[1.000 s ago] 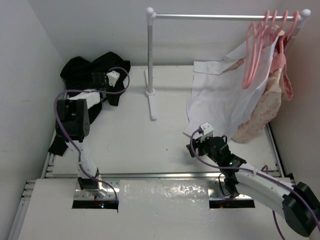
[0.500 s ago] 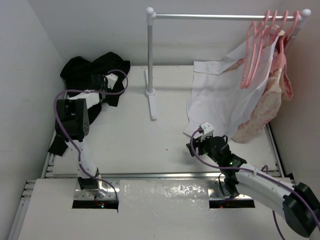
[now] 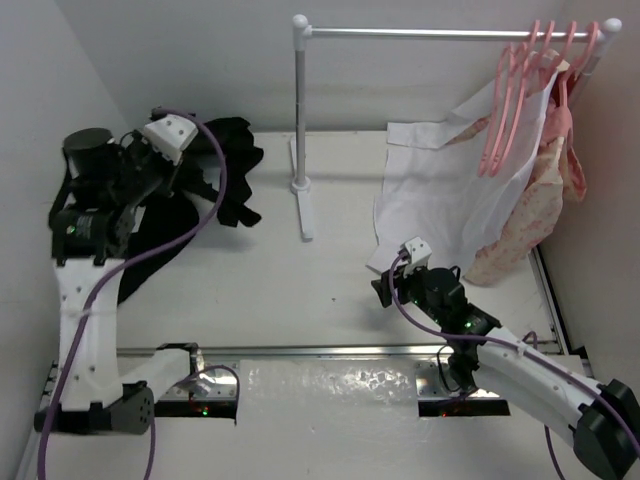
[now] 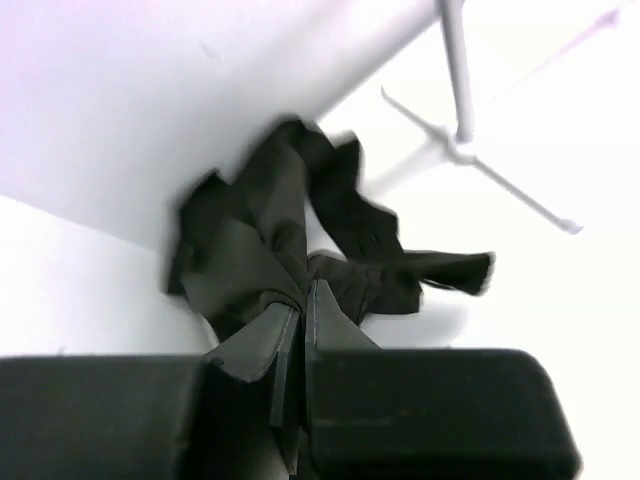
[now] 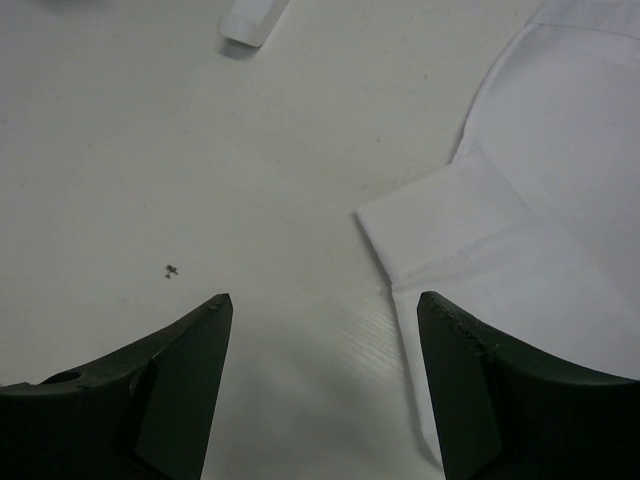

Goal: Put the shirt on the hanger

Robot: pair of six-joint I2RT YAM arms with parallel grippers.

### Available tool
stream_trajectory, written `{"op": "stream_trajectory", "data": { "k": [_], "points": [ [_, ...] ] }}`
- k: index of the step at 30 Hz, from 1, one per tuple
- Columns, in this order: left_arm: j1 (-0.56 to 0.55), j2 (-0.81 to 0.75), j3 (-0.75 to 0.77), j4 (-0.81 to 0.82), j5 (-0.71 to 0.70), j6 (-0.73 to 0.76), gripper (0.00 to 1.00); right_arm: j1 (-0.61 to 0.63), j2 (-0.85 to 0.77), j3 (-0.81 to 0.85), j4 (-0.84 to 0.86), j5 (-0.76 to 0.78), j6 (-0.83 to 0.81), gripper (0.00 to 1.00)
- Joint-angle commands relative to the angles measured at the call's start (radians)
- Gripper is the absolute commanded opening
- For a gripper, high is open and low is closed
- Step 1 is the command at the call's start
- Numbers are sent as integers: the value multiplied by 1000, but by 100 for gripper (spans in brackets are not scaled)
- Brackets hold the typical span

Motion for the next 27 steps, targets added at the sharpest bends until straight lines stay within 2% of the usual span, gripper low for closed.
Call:
{"op": "stream_trajectory", "data": {
  "k": [1, 5, 8, 12, 14, 17, 18, 21, 22, 24, 25, 27],
  "points": [
    [1, -76, 165, -188, 85, 18, 0, 6, -6, 39, 10, -39, 5, 73],
    [2, -110, 204, -226, 106, 17, 0, 6, 26, 51, 24, -68, 5, 73],
    [2, -122, 132, -226, 120, 33, 0, 6, 57, 74, 21, -94, 2, 73],
    [1, -133, 22, -215, 25, 38, 0, 6, 89, 114, 22, -114, -3, 73],
    [2, -139, -31, -240, 11, 70, 0, 6, 113, 116, 54, -135, -1, 73],
    [2, -142, -95, -339, 41, 206, 0, 6, 170, 123, 105, -157, 14, 73],
    [1, -144, -109, -431, 66, 255, 2, 4, 187, 128, 125, -164, 15, 73],
    [1, -165, -164, -554, 182, 401, 24, 7, 264, 151, 174, -189, 22, 73],
    [1, -170, -189, -582, 251, 440, 56, 7, 285, 166, 191, -194, 25, 73],
    [2, -171, -215, -588, 282, 480, 86, 12, 356, 188, 249, -217, 31, 73],
    [1, -170, -221, -577, 284, 471, 89, 13, 382, 218, 264, -223, 31, 73],
    [2, -170, -236, -445, 212, 341, 94, 32, 475, 292, 297, -230, 32, 73]
  ]
}}
